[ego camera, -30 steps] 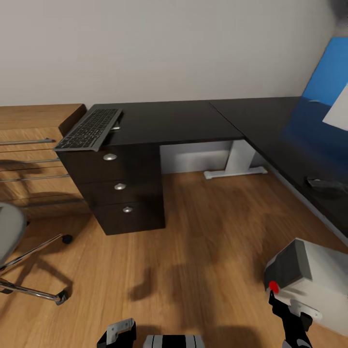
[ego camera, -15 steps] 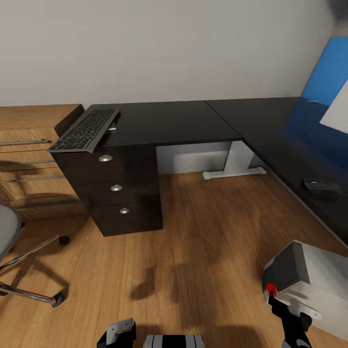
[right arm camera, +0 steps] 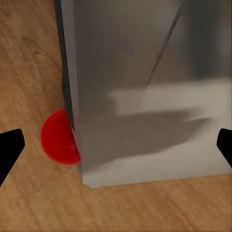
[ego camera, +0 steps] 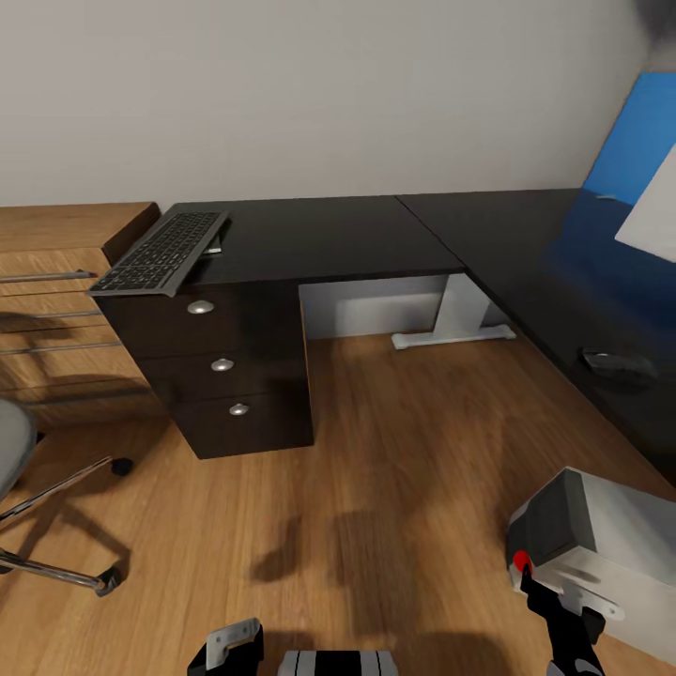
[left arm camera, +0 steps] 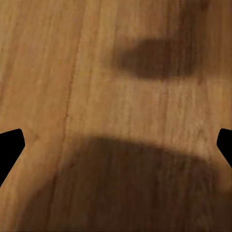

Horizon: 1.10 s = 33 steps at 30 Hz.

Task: In the bedroom, organize the workspace by keeping the computer under the desk, ensuring the monitor is on the desk, placing the keyboard on the desk next to the monitor, placing the mouse on the desk next to the keyboard, moving the folder from the swivel chair onto the desk next to the mouse, stacking the notebook on top of the folder with the pen on top of the notebook, and positioning the swivel chair next to the desk.

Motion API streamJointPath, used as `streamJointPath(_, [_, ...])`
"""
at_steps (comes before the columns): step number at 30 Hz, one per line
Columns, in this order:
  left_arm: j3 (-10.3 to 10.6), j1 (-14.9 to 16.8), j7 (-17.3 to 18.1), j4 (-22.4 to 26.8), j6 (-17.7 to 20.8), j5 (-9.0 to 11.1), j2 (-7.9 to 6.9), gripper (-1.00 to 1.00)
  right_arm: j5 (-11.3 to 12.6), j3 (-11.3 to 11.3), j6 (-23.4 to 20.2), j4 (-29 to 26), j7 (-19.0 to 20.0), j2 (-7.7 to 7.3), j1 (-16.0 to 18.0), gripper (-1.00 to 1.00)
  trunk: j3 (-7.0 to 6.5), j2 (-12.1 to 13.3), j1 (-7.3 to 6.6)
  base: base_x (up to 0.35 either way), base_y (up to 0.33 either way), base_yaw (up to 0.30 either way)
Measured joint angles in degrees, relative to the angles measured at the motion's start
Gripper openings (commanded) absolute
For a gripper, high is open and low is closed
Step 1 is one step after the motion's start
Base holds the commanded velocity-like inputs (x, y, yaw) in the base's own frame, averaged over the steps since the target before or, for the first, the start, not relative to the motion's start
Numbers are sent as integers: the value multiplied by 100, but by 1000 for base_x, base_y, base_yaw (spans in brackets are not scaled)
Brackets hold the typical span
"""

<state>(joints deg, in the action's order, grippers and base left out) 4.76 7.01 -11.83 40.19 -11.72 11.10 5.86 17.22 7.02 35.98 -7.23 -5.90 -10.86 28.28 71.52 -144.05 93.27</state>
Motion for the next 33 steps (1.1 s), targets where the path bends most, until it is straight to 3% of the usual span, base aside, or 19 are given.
streamJointPath(16, [1, 0, -9, 0, 2, 5, 7, 100, 1, 0, 2, 0, 0, -5, 0, 100, 0, 0, 0, 3, -2, 0])
streamJointPath(23, [7, -1, -2, 1, -4, 4, 7, 100, 66, 101, 11, 6, -9, -6, -3, 100, 1, 0, -3, 185, 0, 0])
streamJointPath(26, [7, 0, -1, 0, -5, 4, 6, 100, 1, 0, 1, 0, 0, -6, 0, 100, 0, 0, -1, 146, 0, 0])
streamJointPath(33, [6, 0, 0, 1, 0, -2, 7, 100, 23, 35, 2, 5, 2, -5, -3, 100, 1, 0, 0, 38, 0, 0])
